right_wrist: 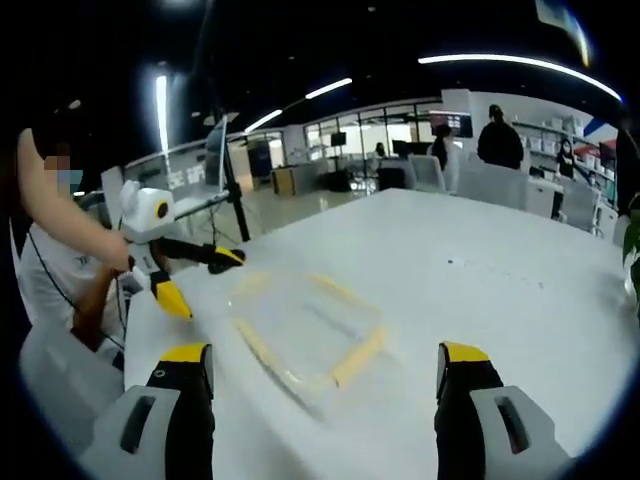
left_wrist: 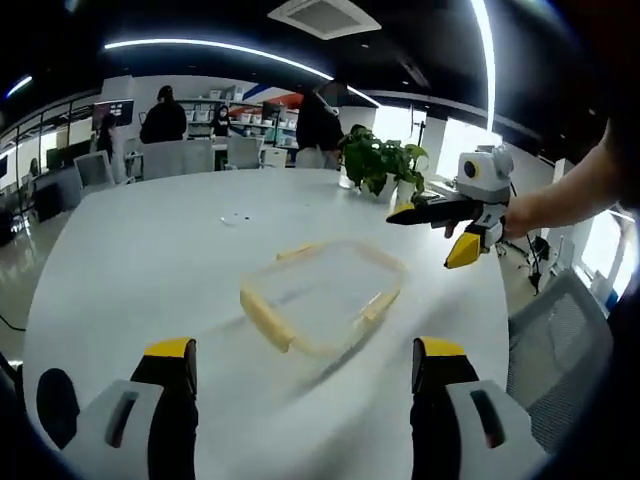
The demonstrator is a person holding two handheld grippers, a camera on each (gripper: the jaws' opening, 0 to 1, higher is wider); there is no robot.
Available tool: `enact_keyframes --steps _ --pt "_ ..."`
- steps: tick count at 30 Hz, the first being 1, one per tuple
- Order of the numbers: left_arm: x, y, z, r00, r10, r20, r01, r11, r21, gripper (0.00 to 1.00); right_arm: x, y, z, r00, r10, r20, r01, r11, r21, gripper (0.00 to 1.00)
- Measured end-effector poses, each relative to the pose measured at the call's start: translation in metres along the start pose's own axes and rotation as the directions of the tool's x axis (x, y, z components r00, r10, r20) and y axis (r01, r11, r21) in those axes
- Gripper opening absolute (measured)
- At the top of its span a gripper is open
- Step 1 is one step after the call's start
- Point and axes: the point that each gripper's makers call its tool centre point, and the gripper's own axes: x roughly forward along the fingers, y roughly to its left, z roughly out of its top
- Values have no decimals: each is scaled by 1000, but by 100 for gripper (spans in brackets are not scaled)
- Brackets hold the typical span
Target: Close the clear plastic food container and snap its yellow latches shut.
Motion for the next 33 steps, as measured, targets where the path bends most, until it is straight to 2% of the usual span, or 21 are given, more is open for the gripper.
enact_keyframes --steps 4,12,19,33 --pt "-2 -7 1 999 -23 27 23 1000 12 81 -3 1 -1 1000 -3 6 3 1000 3 93" --pt "-6 -12 -4 999 -33 32 33 999 7 78 -13 2 -4 1000 -20 19 20 1000 22 93" --pt "-11 -13 -11 999 -32 13 32 999 -7 78 -21 2 -8 999 -32 26 31 999 42 93" --pt "-23 -17 -13 999 -31 28 32 999 -15 76 -34 4 -13 998 -49 34 47 997 60 93"
